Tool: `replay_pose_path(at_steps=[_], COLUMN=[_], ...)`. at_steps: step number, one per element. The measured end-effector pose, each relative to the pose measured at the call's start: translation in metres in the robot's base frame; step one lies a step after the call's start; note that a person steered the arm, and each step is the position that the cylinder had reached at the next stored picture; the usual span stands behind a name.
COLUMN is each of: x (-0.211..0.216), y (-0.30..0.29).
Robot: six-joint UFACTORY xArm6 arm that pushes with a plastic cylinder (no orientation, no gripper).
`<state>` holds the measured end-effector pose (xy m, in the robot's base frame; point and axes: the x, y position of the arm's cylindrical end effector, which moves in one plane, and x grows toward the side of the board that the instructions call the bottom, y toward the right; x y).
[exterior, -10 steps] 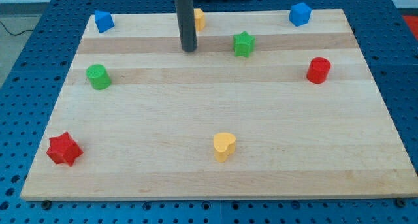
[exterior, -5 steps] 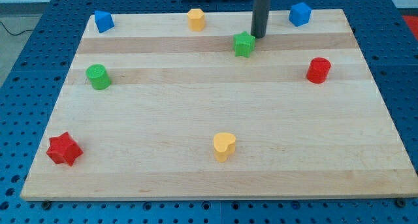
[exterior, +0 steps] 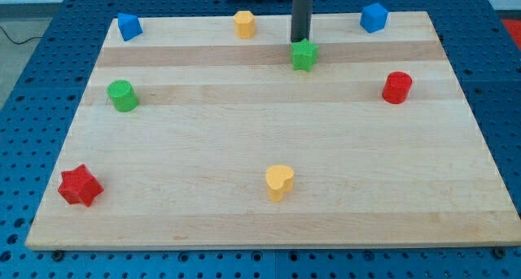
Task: Place the green star to the bottom right
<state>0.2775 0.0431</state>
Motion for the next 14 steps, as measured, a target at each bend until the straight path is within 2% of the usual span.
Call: replay_pose_path(at_steps=[3,4,6,7,8,10,11,13,14], x=[0.144,0.13,0.066,0.04,0.052,0.127,0.15,0.098,0.096], y=[-0.005,-0.014,-0.047,-0.032,-0.004,0.03,0.034,0.006,0.028])
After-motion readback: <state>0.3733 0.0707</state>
